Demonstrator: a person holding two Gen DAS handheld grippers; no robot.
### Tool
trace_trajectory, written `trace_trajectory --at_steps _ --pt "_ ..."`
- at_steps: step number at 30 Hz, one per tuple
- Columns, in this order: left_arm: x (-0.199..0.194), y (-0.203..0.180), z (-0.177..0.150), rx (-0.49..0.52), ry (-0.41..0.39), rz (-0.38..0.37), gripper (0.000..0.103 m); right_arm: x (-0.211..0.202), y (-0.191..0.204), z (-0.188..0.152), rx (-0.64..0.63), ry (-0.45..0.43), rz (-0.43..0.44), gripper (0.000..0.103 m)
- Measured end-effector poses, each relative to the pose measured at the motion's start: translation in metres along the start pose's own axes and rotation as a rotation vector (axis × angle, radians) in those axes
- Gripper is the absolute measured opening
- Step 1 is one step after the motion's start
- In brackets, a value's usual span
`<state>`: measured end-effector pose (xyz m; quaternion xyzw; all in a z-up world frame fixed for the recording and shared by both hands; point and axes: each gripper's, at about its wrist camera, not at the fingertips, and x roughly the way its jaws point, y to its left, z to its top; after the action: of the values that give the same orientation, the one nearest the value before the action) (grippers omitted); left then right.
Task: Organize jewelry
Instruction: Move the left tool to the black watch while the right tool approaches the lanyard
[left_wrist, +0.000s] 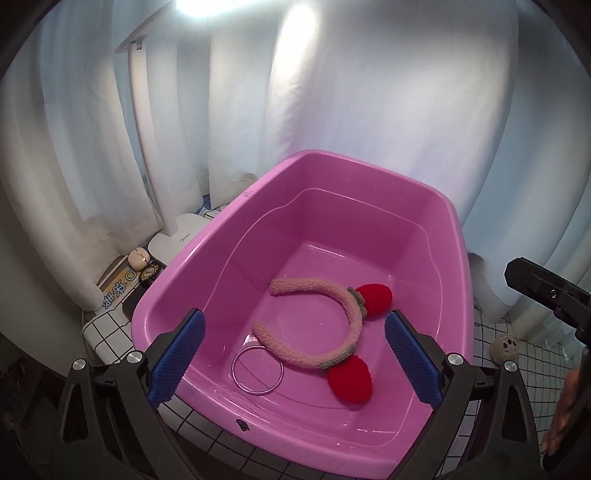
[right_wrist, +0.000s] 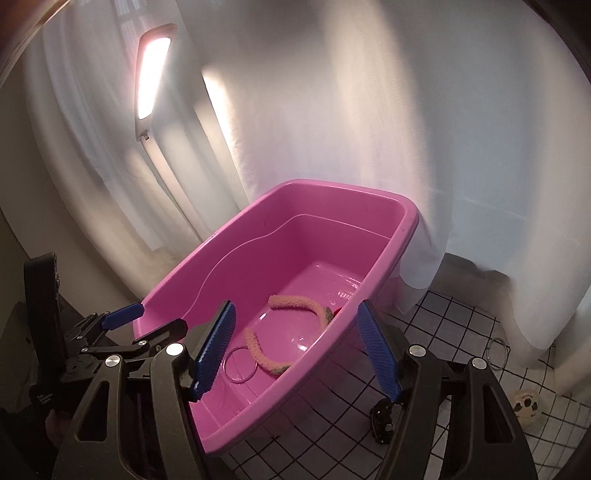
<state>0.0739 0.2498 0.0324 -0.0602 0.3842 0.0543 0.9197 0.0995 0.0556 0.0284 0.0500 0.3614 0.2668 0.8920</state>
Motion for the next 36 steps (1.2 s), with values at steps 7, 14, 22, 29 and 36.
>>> trace_trajectory --at_steps 7,14,22,29,36 --pt "-0.028 -0.059 -0.004 0.052 -0.045 -0.118 0.097 -0.076 -0.055 -0.049 0.107 -0.048 -0.123 0.065" --pt "-0.038 -0.130 -0.026 0.149 -0.017 -0.241 0.097 -0.162 -0.130 -0.110 0.268 -0.061 -0.331 0.065" --pt "-0.021 -0.182 -0.065 0.221 0.084 -0.318 0.097 -0.217 -0.177 -0.179 0.447 -0.056 -0.445 0.065" --pt "0.012 -0.204 -0.105 0.268 0.204 -0.285 0.097 -0.216 -0.188 -0.233 0.531 0.003 -0.446 0.065" --pt "0.047 -0.207 -0.132 0.286 0.293 -0.215 0.097 -0.180 -0.181 -0.277 0.544 0.119 -0.393 0.065"
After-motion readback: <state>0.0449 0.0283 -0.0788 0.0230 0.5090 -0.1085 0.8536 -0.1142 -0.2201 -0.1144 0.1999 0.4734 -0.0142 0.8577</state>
